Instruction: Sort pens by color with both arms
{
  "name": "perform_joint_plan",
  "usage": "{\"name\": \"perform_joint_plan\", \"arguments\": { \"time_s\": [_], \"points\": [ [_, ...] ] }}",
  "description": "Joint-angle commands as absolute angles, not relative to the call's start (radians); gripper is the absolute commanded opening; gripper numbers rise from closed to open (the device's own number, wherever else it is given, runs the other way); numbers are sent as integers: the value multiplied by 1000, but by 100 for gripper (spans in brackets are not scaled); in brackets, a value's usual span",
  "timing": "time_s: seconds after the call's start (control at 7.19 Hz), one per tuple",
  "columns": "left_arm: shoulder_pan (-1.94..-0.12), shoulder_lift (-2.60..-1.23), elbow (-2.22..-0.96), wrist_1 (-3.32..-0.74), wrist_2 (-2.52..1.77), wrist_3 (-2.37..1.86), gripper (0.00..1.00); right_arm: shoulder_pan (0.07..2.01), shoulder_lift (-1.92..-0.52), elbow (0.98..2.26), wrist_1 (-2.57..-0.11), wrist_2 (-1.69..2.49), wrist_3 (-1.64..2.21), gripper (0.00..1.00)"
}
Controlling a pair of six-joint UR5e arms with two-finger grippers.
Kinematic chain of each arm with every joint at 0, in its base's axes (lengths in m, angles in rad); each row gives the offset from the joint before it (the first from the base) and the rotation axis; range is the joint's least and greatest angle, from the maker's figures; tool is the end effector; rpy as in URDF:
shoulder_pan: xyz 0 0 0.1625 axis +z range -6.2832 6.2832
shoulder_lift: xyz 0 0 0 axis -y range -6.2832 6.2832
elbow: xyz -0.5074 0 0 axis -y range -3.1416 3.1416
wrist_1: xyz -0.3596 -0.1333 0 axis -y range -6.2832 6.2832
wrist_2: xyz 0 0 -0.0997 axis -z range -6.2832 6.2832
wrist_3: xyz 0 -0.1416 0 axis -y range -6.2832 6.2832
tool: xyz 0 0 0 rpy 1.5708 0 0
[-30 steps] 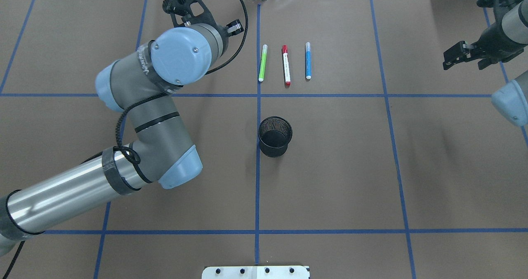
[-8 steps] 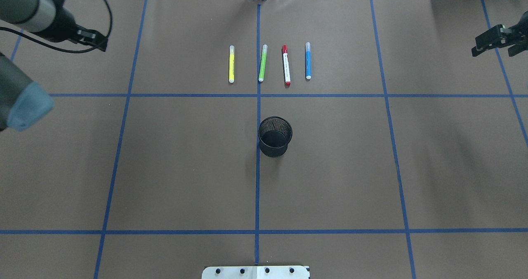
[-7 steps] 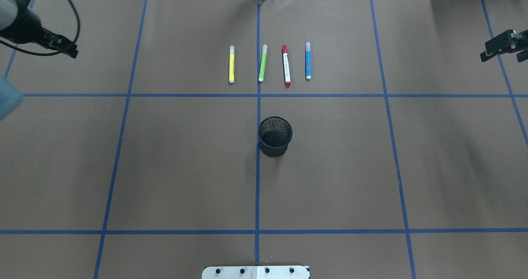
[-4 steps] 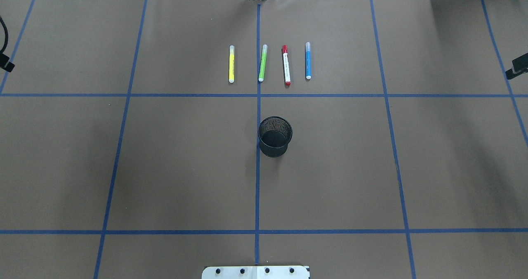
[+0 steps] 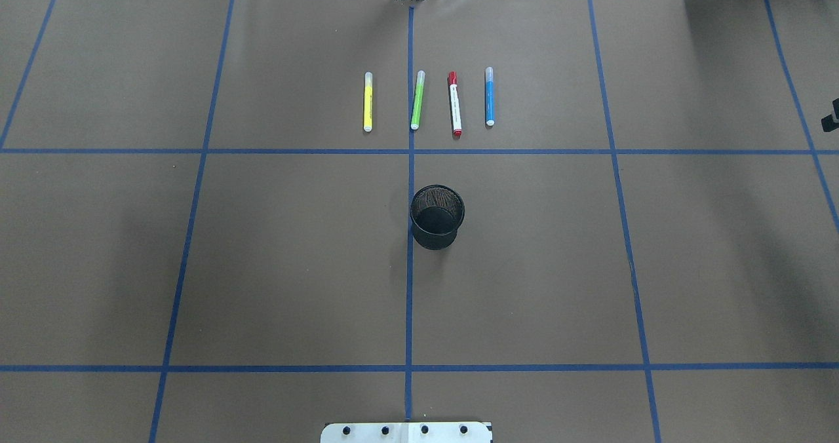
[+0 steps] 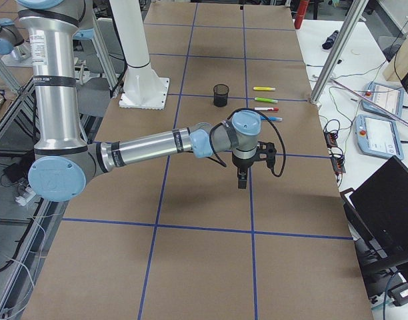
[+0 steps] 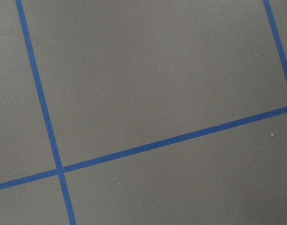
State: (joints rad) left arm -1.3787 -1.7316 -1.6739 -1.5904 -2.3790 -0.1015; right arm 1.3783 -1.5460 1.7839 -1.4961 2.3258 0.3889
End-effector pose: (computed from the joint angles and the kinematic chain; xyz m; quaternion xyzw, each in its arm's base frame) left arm 0.0749 -0.5472 0.6356 0.0716 0.4041 0.0967 0.9068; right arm -0.0579 -0.4865 0.6525 0.0343 -0.3903 0.0329 0.9195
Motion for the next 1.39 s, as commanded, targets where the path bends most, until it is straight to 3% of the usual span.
{"name": "perform_joint_plan", "arguments": {
  "time_s": [0.0, 0.7, 1.25],
  "points": [
    [-1388, -1724, -1666, -1589, -2390, -100, 99, 1379, -1549, 1784, -1505, 2324, 364, 99],
    [-1434, -1726, -1560, -1586, -2388, 92, 99, 1385, -1523, 1782, -1603, 2329, 279, 99],
    [-1436, -1724, -1559, -1574, -2390, 75, 99, 1388, -1525, 1784, -1603, 2327, 279, 99]
  ]
}}
